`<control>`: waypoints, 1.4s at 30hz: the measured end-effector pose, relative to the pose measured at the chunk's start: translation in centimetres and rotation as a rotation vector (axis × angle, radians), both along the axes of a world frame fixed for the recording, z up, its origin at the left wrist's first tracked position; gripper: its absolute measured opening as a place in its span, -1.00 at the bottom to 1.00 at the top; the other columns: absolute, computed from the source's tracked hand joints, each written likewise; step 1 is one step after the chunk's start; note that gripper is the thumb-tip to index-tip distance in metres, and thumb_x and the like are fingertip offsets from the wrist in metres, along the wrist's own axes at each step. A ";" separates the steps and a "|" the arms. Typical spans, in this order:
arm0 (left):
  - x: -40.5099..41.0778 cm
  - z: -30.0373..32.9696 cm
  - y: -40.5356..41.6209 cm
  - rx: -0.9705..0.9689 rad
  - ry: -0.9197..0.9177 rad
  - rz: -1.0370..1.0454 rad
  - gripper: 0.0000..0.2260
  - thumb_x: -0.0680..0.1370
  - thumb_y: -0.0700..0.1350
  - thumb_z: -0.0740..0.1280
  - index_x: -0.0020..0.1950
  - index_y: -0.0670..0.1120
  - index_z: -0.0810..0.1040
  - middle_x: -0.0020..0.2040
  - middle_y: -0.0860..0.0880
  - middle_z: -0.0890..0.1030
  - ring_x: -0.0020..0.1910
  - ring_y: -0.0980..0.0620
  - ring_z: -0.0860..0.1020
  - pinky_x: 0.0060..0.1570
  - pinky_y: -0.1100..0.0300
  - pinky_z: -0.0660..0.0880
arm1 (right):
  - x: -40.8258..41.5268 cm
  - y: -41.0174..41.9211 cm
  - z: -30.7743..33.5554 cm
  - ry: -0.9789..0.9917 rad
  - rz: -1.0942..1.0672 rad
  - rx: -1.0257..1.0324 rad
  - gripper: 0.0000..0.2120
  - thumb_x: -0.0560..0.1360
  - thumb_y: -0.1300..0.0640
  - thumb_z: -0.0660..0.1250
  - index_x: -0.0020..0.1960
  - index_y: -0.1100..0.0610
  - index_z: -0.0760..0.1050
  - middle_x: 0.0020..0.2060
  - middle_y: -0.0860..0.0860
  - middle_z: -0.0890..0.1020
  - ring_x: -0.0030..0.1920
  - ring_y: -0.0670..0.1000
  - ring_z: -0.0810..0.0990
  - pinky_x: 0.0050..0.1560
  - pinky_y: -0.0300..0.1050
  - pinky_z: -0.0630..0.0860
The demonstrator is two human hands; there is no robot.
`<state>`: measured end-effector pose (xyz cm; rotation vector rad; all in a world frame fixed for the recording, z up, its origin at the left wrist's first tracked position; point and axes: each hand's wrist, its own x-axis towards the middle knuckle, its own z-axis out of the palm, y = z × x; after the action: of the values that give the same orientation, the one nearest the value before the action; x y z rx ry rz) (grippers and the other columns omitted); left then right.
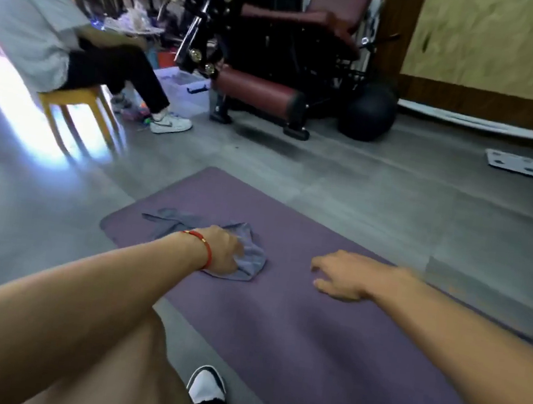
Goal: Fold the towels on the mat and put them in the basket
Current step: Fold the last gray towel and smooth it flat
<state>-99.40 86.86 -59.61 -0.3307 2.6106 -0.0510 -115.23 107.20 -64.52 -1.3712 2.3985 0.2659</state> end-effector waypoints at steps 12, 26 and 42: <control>2.7 -9.1 -13.0 0.092 0.205 0.474 -0.43 0.54 0.07 0.29 0.52 0.24 0.19 0.55 0.02 0.17 0.55 -0.09 0.01 0.42 -0.25 0.20 | -0.9 -23.2 -19.4 -0.180 -0.013 0.060 -0.46 0.62 0.05 0.18 0.57 -0.09 0.17 0.59 0.06 0.11 0.54 0.20 0.18 0.44 0.19 0.26; 2.0 -11.4 -14.4 0.137 0.105 0.491 -0.37 0.56 0.16 0.24 0.56 0.26 0.02 0.62 0.05 -0.01 0.59 -0.10 -0.17 0.48 -0.27 0.10 | -1.3 -29.5 -30.0 -0.101 -0.381 -0.250 -0.64 0.62 0.12 0.23 0.40 0.10 0.32 0.29 0.11 0.54 0.23 0.16 0.52 0.21 0.07 0.31; -5.6 -3.1 -1.3 0.467 0.215 0.116 -0.49 0.54 -0.08 0.37 0.46 -0.01 0.30 0.27 0.05 0.45 0.25 -0.10 0.47 0.17 0.13 0.41 | -0.5 -8.1 -2.0 -0.064 -0.151 -0.640 -0.78 0.57 -0.08 0.29 -0.09 0.05 0.58 -0.25 0.00 0.65 -0.23 0.06 0.59 -0.25 0.05 0.52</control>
<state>-104.97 85.53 -62.75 -0.3297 2.7007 0.6560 -115.75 99.07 -66.49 -1.3878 2.6253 -0.6286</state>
